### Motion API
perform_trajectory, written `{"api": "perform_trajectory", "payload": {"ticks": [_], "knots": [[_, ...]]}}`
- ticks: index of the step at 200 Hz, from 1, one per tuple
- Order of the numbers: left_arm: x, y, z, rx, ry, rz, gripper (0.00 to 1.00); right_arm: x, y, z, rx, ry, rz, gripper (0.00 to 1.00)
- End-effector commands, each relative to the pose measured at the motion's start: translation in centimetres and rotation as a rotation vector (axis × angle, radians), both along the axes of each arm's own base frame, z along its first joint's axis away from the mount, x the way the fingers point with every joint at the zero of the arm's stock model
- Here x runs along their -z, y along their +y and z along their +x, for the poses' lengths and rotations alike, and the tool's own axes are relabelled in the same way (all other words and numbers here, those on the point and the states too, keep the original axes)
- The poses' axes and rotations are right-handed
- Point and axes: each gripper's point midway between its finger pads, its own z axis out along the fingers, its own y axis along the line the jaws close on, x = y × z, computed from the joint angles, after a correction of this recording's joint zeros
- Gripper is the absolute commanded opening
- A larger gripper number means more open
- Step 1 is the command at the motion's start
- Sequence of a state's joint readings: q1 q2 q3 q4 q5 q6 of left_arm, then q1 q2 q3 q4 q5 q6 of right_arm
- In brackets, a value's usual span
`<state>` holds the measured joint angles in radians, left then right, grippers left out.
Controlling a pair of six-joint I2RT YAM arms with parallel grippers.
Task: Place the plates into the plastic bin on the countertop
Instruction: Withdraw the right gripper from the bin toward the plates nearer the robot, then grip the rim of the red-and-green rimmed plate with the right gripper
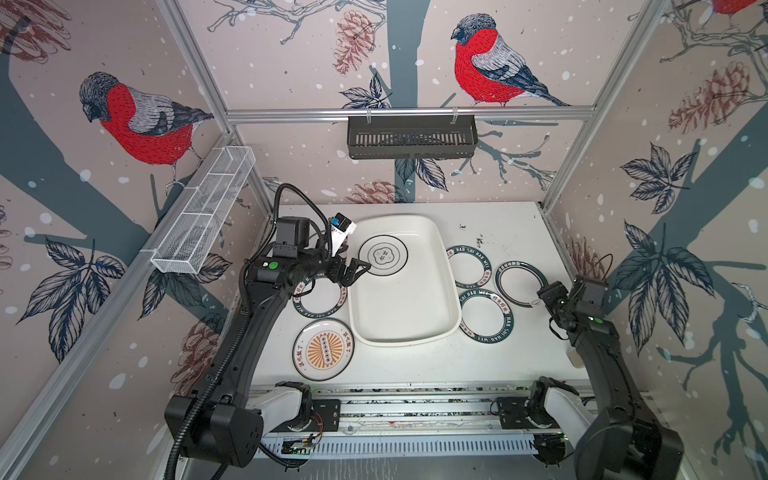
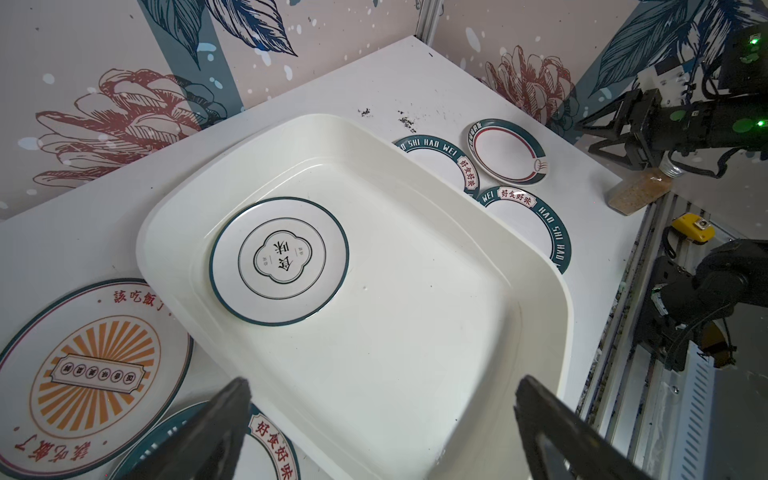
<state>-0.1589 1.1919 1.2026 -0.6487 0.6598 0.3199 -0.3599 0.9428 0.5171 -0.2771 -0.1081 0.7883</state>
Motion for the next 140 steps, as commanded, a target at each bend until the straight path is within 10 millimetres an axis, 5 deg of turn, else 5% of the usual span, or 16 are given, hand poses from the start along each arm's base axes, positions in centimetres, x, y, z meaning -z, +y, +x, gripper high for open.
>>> {"api": "perform_trajectory", "payload": {"ticks": [1,140], "knots": [[-0.5,-0.7,0.1,0.05,-0.047,-0.011,0.99,1.0,0.1,-0.2,-0.023,0.011,0.048,0.68],[-0.1,-1.0,-1.4,0.093,-0.079,-0.026,0.98,5.4,-2.7,1.0,-0.082,0.083,0.201,0.6]]}}
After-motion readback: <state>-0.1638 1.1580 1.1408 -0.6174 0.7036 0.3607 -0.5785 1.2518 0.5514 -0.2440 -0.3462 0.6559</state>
